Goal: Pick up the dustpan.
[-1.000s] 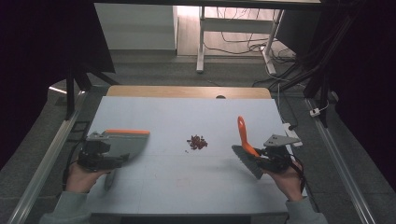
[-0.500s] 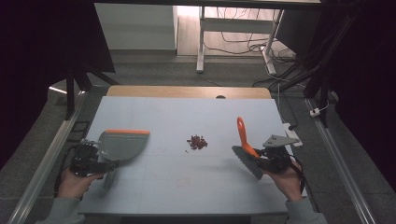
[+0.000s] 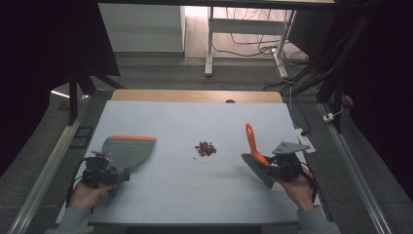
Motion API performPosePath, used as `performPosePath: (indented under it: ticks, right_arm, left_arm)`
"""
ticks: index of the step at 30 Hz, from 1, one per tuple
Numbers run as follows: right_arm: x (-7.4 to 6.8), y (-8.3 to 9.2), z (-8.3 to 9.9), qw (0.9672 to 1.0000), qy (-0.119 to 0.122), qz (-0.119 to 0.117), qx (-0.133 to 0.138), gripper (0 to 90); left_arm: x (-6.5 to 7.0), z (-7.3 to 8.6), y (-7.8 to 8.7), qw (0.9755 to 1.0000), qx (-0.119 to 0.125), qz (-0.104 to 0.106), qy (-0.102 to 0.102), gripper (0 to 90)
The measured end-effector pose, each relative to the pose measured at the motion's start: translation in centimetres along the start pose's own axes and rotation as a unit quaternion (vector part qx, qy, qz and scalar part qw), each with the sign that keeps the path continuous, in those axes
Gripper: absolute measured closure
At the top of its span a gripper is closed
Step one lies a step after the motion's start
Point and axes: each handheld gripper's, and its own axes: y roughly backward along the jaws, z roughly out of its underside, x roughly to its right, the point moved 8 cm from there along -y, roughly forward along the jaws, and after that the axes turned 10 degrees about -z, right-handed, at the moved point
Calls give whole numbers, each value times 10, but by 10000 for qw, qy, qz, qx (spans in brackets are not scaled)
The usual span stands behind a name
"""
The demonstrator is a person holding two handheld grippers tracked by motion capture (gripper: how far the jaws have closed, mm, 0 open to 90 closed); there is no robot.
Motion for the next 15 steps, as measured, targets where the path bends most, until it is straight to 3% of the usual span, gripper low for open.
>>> performPosePath:
  ticks: [15]
  right_arm:
    - [-2, -1, -1, 10000, 40, 2, -9, 704]
  left_arm:
    - [0, -4, -9, 9999, 62, -56, 131, 361]
